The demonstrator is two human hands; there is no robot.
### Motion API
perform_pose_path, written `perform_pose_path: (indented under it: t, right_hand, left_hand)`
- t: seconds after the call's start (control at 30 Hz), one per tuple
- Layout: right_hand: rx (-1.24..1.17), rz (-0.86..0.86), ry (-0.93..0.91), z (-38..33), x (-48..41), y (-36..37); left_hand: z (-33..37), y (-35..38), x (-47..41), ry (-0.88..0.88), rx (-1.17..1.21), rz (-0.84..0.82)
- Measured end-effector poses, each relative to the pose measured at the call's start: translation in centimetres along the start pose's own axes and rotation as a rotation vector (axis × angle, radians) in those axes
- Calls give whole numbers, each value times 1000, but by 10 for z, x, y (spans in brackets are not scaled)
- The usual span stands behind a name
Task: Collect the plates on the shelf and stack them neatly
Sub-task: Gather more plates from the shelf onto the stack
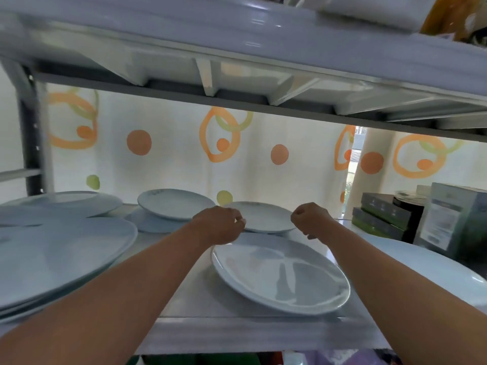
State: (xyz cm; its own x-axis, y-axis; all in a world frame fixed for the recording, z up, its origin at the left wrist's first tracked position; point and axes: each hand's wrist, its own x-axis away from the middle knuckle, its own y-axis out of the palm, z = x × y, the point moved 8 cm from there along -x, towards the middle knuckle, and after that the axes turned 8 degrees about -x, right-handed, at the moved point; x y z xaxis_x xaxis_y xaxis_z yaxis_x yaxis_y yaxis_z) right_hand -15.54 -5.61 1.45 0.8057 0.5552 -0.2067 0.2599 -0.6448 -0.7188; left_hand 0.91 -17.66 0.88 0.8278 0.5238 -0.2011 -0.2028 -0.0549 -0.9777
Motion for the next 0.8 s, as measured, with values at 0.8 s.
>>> perform_pose_path:
  t: [0.8]
  right_hand:
    - [-866, 19, 364, 33, -29, 33]
  left_hand:
    - [-1, 16, -28, 41, 254, -35]
